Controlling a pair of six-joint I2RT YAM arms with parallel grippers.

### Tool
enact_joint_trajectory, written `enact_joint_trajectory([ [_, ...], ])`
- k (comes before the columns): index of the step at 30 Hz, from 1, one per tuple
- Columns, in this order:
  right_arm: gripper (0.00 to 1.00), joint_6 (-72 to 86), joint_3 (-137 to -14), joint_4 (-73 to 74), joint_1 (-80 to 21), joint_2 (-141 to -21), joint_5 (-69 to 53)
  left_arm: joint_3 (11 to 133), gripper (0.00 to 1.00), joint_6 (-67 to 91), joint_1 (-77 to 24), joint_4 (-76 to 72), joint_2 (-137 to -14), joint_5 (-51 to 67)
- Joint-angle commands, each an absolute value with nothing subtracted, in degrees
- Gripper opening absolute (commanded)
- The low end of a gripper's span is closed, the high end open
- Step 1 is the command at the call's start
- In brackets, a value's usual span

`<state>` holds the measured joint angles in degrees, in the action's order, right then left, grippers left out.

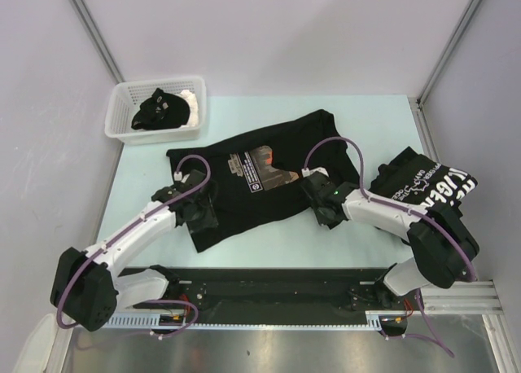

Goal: Fold and stack the t-shirts

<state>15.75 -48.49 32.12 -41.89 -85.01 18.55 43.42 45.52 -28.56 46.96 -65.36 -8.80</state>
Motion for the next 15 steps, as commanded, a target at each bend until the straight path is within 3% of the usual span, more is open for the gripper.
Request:
enact_joint_trajectory([
  [1, 0.00, 13.98, -51.15, 33.49, -40.17, -81.57, 16.44, 39.73, 0.45, 50.62, -29.27, 43.69, -66.18, -8.18],
  [15, 0.00, 12.13, -52.38, 34.72, -36.65, -82.09, 12.66, 36.91, 0.46, 59.76, -32.78, 50.70, -64.42, -12.03],
])
